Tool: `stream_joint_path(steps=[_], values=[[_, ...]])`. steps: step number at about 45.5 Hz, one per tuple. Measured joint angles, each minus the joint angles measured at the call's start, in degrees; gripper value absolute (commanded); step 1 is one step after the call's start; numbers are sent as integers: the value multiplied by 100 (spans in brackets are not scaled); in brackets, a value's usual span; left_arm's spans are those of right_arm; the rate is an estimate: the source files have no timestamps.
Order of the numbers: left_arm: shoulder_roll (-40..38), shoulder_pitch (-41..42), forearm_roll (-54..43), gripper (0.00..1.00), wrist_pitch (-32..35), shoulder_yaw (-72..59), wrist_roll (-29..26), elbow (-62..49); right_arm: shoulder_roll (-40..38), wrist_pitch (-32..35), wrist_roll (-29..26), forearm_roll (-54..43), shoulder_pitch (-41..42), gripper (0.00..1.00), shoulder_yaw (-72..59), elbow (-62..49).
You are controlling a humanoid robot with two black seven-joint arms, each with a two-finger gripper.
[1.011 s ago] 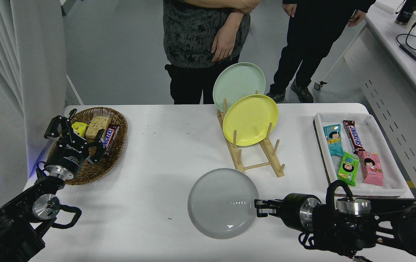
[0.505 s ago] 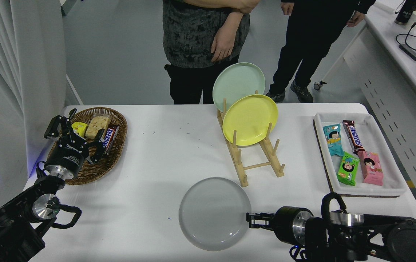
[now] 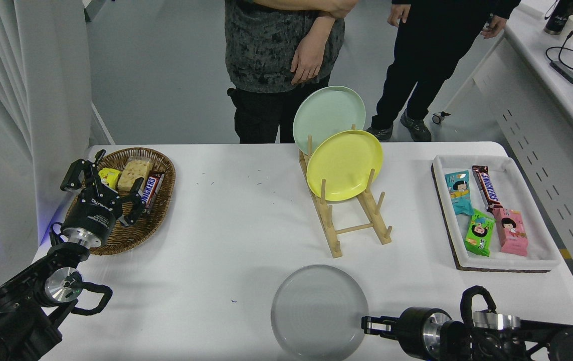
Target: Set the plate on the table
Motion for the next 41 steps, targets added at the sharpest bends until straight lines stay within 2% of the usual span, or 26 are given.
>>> stream_joint_path(steps=[9, 10, 11, 12, 32, 40, 41], values=[[0, 0, -1, 98, 0, 0, 0, 0, -65, 19, -17, -41, -126, 0, 2, -155], [0, 0, -2, 98, 0, 0, 0, 0, -65, 22, -21, -43, -131, 7, 3, -164], [0, 0, -3, 98, 0, 0, 0, 0, -65, 23, -21, -44, -133, 50, 3, -167], [0, 0, -3, 98, 0, 0, -1, 0, -70, 30, -23, -47, -141, 99, 4, -189], [0, 0, 0, 98, 0, 0, -6, 0, -257, 118, -31, -484, 318, 100, 112, -112], [0, 0, 0, 98, 0, 0, -6, 0, -481, 75, -33, -800, 941, 100, -72, -57], [0, 0, 0, 98, 0, 0, -6, 0, -572, 61, -32, -1004, 1246, 100, -242, -54]])
